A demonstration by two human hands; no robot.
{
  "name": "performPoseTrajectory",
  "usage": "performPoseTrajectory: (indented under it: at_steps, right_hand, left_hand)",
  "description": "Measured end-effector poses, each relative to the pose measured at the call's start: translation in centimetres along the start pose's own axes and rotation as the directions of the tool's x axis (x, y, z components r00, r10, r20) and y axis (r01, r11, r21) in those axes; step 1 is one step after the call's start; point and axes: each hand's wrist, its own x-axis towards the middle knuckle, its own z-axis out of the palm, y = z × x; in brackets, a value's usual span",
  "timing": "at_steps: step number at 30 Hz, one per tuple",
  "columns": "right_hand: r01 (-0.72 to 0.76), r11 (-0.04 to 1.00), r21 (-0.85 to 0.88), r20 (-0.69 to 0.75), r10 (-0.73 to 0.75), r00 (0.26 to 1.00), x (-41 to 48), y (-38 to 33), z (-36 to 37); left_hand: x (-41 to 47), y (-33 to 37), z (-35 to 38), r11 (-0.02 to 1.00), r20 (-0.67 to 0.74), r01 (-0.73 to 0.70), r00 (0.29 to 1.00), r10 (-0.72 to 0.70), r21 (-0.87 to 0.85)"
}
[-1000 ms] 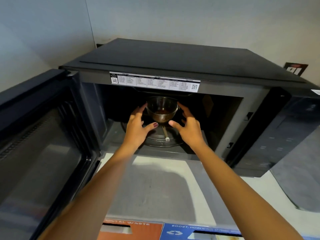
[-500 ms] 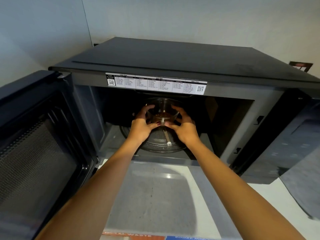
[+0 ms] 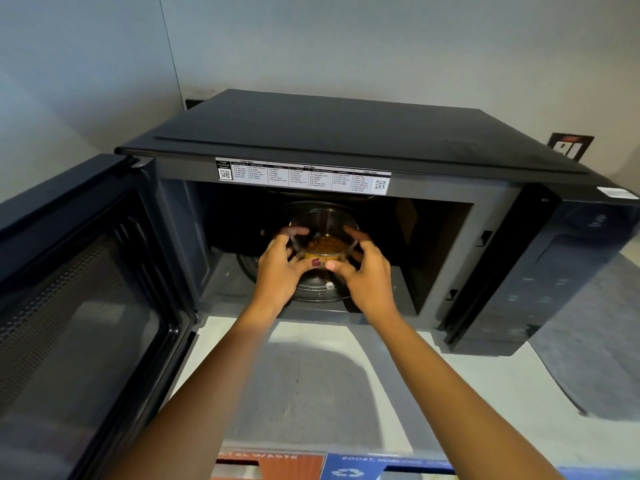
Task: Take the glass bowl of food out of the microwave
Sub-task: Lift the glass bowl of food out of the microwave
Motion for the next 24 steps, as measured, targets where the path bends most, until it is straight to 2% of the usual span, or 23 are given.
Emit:
performPoseTrajectory:
  at_steps: [4,11,15,24]
  right_hand:
    - [0.092,0.996,0.008,-0.054,-0.091,0.994,-3.2,-1.0,-0.9]
    - [0.145,0.989,0.035,-0.066,-0.142,0.988,-9.0,-2.9,-3.0]
    - [0.141,0.989,0.040,-0.089,-0.137,0.987,-12.3,-3.7,-4.8]
    - [0.084,0.996,-0.018,-0.183,-0.085,0.979,-18.5,-3.2,-11.4]
  left_hand:
    - [-2.7,1.3,-0.3,0.999,0.023,-0.042,0.999,0.042,0.011]
    - [-8.8,3.7,-0.8,0.992,0.038,-0.032,0.999,0.037,-0.119]
    - [-12.1,5.1,-0.3,0.987,0.065,-0.022,0.997,0.033,-0.162]
    - [-17.8,7.8,4.8,0.993,0.109,-0.072,0.991,0.082,-0.097]
